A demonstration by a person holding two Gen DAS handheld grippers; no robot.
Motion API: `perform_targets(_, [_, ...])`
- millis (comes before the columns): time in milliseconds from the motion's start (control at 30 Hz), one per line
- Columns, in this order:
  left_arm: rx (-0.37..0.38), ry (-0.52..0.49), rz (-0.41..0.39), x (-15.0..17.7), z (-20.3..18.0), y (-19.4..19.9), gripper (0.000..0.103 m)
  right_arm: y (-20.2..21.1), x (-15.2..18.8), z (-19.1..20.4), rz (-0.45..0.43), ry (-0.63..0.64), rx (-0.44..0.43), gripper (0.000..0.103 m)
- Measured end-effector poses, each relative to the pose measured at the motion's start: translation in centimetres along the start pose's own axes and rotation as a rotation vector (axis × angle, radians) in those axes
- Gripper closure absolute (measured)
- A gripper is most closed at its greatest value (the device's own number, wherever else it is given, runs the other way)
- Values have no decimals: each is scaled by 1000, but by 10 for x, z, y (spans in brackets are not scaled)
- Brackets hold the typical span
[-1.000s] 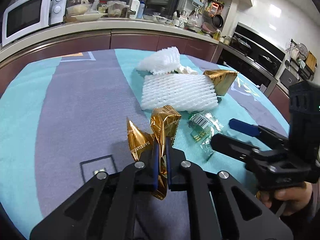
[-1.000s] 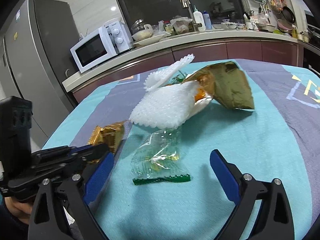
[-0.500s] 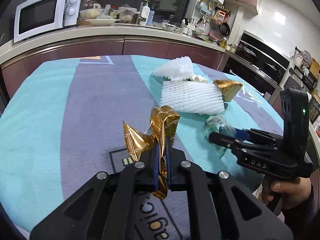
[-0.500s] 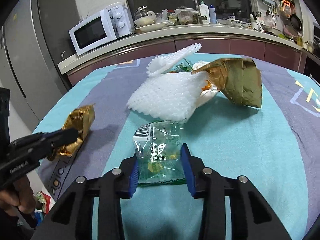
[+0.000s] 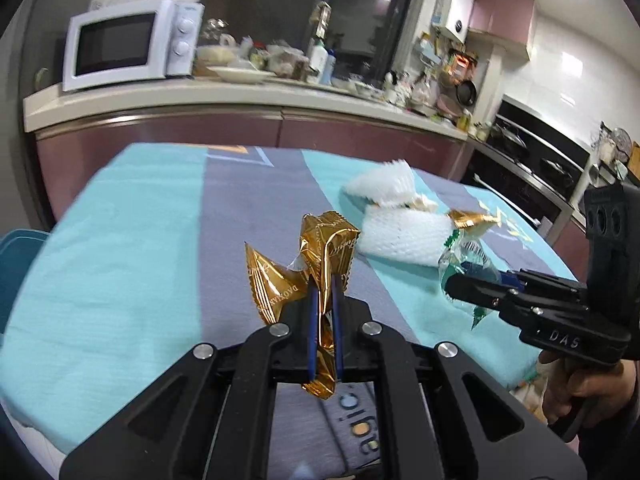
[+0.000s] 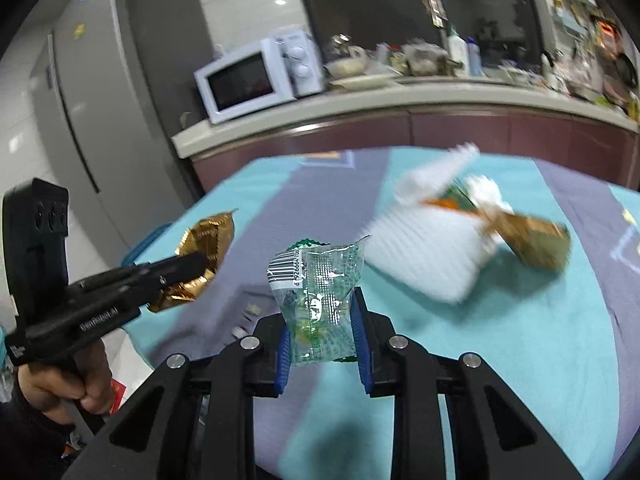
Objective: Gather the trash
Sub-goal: 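Carry both wrappers to the blue bin and open both grippers over it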
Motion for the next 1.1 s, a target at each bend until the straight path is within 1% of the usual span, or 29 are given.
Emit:
perform_targets(100, [-42, 22, -34, -4, 18, 17, 97, -7, -17, 22, -20, 44, -52, 79])
perform_targets(333, [-187, 73, -110, -11, 72, 63, 97, -32, -55, 75, -48, 153, -164, 79])
perform_targets(533, [-344, 134, -181, -19, 137, 110, 97, -64, -83, 128, -49, 247, -268, 79])
perform_targets(700, [-454, 160, -234, -31, 191, 150, 97, -92, -102, 171, -38, 298, -346, 79])
perform_targets(867, [-541, 161, -274, -43, 235, 183, 97, -127, -121, 217, -9, 343, -411, 79])
perform_targets(1000, [-584, 166, -287, -51, 263, 199, 97, -153, -128, 252, 20, 371, -454, 79])
perform_targets(1100, [-605, 178, -280, -55, 283, 200, 97, -175, -130, 280, 53, 396, -481, 79])
Point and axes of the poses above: each gripper's, at about its wrist camera, not at the fingertips, and y roughly against the way its jaws point, z to its left, x to its underside, the point moved 3 cm from there along -y, roughly the way its jaws point, and after that the axes turned 2 degrees about -z, right-handed, at the moved point
